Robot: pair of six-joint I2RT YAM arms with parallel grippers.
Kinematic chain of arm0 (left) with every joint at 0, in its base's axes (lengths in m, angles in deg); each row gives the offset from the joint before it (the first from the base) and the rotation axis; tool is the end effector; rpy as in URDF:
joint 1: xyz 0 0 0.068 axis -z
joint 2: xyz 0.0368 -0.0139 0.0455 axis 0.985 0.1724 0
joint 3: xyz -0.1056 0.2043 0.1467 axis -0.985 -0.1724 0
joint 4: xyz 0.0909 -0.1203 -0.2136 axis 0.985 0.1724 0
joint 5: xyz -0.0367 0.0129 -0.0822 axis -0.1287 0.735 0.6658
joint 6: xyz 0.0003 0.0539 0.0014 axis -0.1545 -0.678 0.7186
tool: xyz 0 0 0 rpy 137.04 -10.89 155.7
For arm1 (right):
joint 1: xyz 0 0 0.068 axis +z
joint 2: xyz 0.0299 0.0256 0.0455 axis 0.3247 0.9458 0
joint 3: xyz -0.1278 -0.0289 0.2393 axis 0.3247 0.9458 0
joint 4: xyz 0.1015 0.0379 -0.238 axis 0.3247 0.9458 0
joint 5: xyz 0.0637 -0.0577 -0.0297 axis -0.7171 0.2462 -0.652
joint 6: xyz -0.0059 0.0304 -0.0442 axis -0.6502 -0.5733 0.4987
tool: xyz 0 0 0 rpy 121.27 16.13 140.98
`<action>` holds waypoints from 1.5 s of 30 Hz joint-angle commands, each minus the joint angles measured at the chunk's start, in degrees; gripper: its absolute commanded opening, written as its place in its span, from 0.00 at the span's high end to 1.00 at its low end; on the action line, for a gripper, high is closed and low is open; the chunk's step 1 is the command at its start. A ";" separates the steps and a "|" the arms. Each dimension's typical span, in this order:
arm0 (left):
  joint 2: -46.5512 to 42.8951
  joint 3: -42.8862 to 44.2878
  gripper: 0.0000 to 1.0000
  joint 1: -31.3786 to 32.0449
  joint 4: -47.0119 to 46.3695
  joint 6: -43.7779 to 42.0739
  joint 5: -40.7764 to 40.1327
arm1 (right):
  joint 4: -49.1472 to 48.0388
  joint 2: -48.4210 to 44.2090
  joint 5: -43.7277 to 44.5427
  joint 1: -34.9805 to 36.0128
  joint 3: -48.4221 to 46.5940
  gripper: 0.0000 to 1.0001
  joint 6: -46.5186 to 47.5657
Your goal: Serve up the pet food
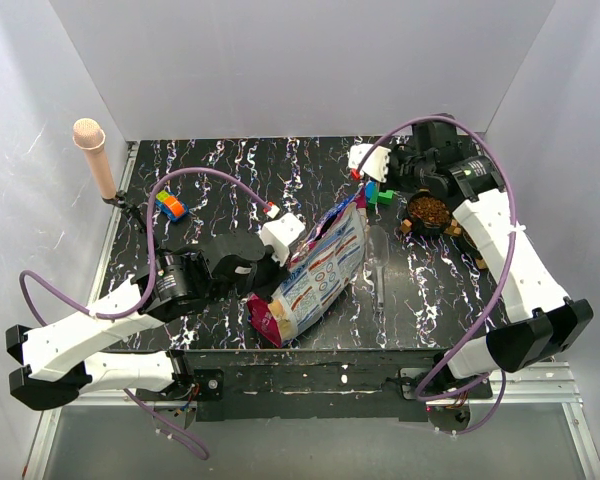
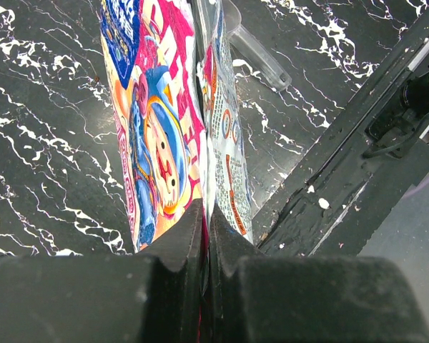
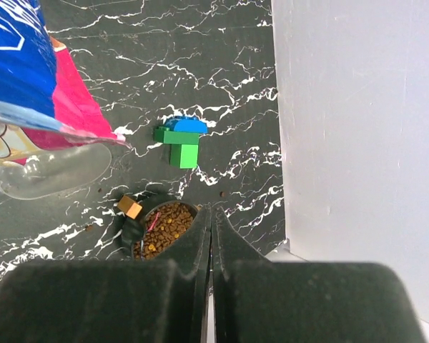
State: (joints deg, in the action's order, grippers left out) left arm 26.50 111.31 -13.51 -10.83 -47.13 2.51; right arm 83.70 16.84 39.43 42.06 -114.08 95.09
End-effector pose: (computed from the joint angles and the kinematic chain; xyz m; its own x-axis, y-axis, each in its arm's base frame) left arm 0.0876 -0.1819 0.3930 -0.3778 0.4323 -0.8188 0.7655 0.6433 -0.0135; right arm 0.2706 0.1218 0.4240 0.2348 -0.8718 -0.4298 -0.7027 0.1533 -0.6948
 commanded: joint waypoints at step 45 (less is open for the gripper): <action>44.07 46.15 1.00 -0.91 15.45 6.79 -30.93 | 18.46 -28.77 13.05 6.67 22.29 0.11 -102.20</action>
State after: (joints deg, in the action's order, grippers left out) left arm 70.17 151.59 -13.31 -0.04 -45.08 -22.82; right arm 107.30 -9.45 51.60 46.19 -93.97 -10.45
